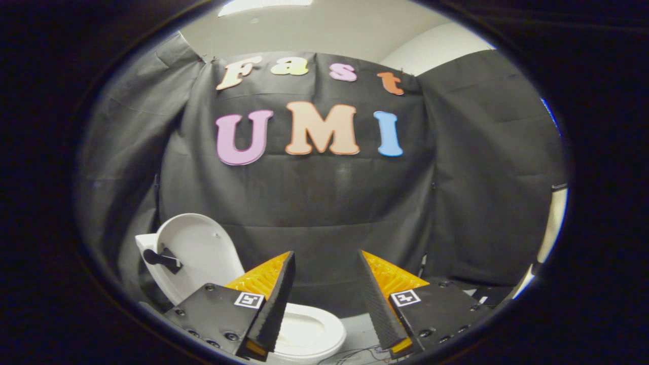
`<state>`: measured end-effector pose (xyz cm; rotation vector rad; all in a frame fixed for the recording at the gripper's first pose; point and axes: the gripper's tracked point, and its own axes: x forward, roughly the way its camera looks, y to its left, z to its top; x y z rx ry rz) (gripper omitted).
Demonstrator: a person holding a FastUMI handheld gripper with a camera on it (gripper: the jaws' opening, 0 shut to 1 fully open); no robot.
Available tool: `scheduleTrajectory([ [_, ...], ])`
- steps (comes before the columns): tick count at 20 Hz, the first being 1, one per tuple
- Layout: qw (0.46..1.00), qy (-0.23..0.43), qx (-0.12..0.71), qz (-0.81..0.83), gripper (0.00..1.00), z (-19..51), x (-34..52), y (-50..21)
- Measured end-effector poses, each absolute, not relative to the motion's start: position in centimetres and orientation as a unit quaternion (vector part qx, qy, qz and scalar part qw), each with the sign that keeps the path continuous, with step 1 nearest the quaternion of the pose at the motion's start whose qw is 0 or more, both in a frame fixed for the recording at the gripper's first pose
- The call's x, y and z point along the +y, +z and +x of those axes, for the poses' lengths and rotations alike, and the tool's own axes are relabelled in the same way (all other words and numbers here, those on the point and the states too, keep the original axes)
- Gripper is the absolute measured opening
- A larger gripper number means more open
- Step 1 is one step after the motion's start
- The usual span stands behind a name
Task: Open the toilet lid.
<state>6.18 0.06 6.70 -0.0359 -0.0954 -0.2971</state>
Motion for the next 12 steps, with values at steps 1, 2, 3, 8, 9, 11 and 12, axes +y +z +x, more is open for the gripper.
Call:
scheduleTrajectory([
  [1, 0.989, -0.142, -0.041, -0.021, 0.76, 5.7, -0.6, 6.3],
  [2, 0.990, -0.129, -0.041, -0.026, 0.76, 5.1, -0.8, 6.2],
  [3, 0.991, -0.122, -0.039, -0.034, 0.76, 4.8, -1.2, 5.8],
  [8, 0.992, -0.116, -0.033, -0.023, 0.76, 5.3, -3.9, 4.2],
  [9, 0.992, -0.122, -0.022, -0.015, 0.76, 5.5, -4.5, 3.3],
  [11, 0.993, -0.119, -0.005, -0.009, 0.76, 6.4, -4.3, 2.2],
  [12, 0.995, -0.103, -0.008, -0.012, 0.76, 6.8, -3.4, 2.2],
])
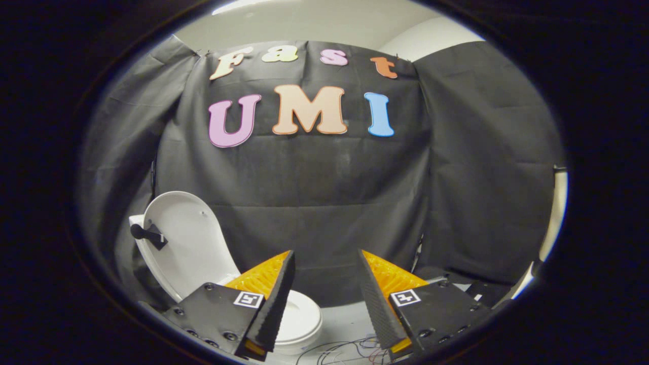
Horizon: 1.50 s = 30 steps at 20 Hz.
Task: Open the toilet lid.
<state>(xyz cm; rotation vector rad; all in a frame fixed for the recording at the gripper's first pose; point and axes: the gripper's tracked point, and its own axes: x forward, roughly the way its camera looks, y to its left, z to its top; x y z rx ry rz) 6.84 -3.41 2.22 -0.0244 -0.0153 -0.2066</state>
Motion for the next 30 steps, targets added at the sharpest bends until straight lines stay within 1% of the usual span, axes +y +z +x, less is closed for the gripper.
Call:
scheduleTrajectory([
  [4, 0.996, -0.074, 0.029, -0.030, 0.76, 7.4, -2.3, -0.2],
  [7, 0.998, -0.061, 0.019, -0.004, 0.76, 7.5, -1.8, -0.3],
  [10, 0.998, -0.064, 0.027, 0.005, 0.75, 7.6, -2.0, -1.3],
  [12, 0.996, -0.082, 0.037, 0.007, 0.75, 7.6, -2.6, -1.6],
  [14, 0.991, -0.118, 0.069, 0.006, 0.75, 6.8, -3.9, -3.0],
  [17, 0.993, -0.104, 0.051, 0.010, 0.74, 6.8, -2.9, -1.7],
  [19, 0.996, -0.081, 0.047, -0.006, 0.74, 6.8, -2.3, -1.8],
  [23, 0.995, -0.065, 0.072, -0.006, 0.75, 7.6, -2.0, -3.3],
  [25, 0.997, -0.025, 0.069, -0.022, 0.75, 8.0, -0.4, -3.2],
  [26, 0.997, -0.018, 0.074, -0.030, 0.75, 8.3, -0.1, -3.3],
  [30, 0.996, -0.021, 0.089, -0.020, 0.77, 8.2, -0.9, -4.3],
])
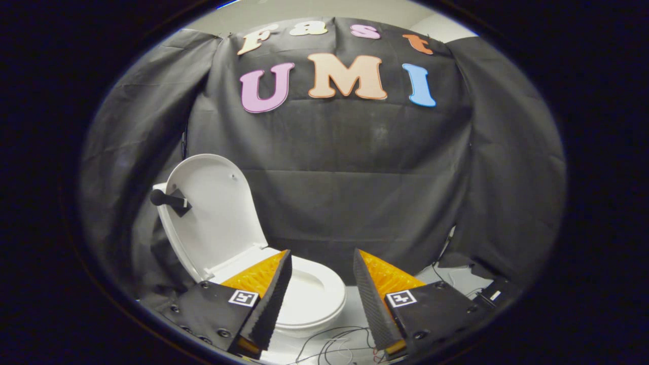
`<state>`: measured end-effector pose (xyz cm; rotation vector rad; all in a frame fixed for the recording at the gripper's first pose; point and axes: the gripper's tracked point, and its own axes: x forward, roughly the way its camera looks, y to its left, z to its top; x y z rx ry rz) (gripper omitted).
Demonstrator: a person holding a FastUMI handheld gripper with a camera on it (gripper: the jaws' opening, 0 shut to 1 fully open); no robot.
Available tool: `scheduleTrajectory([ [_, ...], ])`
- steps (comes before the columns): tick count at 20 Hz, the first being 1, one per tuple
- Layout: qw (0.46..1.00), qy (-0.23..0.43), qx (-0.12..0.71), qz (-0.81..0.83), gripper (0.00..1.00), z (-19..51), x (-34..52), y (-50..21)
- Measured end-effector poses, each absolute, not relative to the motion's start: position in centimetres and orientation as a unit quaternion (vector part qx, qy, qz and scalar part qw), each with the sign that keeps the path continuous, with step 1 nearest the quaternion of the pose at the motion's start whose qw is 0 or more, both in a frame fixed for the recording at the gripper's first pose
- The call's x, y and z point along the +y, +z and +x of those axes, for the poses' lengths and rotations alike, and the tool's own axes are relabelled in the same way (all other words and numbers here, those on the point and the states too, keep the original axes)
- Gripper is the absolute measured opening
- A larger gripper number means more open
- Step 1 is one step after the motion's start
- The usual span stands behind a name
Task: Open the toilet lid.
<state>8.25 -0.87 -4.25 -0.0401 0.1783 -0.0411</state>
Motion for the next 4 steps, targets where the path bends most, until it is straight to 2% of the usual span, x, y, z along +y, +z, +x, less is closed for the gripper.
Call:
scheduleTrajectory([
  [4, 0.996, -0.033, 0.081, -0.014, 0.77, 7.93, -1.59, -3.79],
])
